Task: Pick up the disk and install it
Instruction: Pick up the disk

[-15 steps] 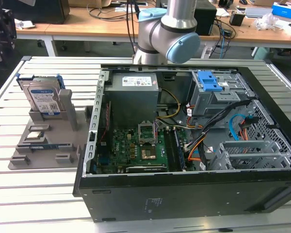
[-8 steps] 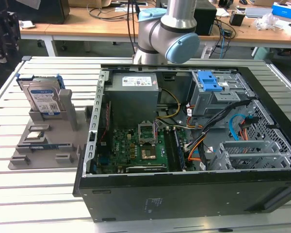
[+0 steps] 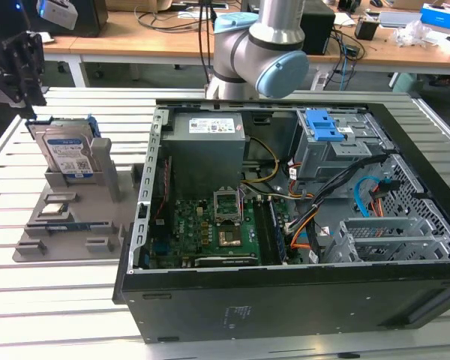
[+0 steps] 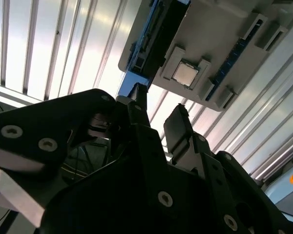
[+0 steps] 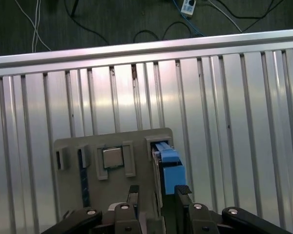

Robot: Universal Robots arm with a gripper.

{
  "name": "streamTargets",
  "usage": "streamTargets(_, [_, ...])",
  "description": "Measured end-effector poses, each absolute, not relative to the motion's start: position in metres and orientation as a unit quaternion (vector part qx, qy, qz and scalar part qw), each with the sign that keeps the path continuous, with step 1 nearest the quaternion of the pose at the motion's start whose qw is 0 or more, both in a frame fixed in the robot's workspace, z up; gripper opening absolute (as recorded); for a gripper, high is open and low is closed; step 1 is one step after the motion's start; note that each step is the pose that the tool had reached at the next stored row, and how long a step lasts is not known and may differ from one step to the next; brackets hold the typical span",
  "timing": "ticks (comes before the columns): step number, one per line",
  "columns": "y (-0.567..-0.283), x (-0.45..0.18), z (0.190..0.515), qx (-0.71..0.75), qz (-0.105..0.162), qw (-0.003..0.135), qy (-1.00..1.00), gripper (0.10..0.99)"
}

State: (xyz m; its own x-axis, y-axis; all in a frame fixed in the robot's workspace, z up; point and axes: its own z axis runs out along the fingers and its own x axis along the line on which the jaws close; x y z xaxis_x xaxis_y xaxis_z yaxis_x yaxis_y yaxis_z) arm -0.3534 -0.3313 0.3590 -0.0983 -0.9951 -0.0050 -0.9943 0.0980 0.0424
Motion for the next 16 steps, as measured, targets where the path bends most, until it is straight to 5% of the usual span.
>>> streamTargets(16, [-0.313, -0.350, 0.310, 0.706, -0.017, 0.013, -0.707, 0.420])
